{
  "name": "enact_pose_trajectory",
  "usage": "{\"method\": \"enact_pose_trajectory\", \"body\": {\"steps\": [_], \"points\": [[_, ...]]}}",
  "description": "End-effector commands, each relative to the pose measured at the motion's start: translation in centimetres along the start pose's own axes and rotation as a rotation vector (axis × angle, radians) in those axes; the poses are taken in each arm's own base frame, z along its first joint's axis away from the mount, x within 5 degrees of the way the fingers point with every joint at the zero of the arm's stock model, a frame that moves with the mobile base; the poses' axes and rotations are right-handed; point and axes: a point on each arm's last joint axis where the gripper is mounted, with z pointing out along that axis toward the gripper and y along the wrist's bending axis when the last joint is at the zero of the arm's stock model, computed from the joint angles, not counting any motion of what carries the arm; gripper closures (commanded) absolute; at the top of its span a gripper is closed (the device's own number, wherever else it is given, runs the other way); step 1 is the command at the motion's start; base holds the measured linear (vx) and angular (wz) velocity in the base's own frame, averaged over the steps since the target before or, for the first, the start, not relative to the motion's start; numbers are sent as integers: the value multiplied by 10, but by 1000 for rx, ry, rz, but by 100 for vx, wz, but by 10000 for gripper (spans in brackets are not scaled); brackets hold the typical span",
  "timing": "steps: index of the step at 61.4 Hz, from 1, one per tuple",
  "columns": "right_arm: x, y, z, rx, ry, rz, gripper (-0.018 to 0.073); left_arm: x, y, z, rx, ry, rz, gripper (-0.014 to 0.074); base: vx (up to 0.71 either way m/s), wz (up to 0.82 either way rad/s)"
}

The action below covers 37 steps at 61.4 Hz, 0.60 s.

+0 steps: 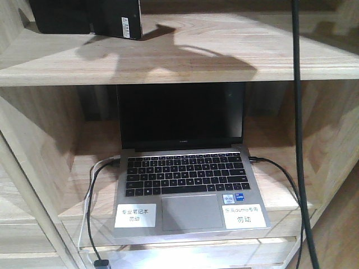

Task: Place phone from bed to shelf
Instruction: 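Lower the phone upright into the holder on the upper shelf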

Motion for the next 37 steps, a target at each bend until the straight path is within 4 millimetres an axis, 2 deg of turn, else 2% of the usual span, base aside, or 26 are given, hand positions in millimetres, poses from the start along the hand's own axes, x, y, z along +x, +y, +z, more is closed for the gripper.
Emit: {"method": "enact_pose_trajectory", "body": {"steps": [1, 37], "points": [[-16, 11, -23, 6, -51, -6, 564, -6, 1, 0, -5, -75, -10, 596, 0, 0], [-13, 19, -27, -63, 4, 37, 564, -6, 1, 0, -5, -75, -10, 596, 0, 0]]}}
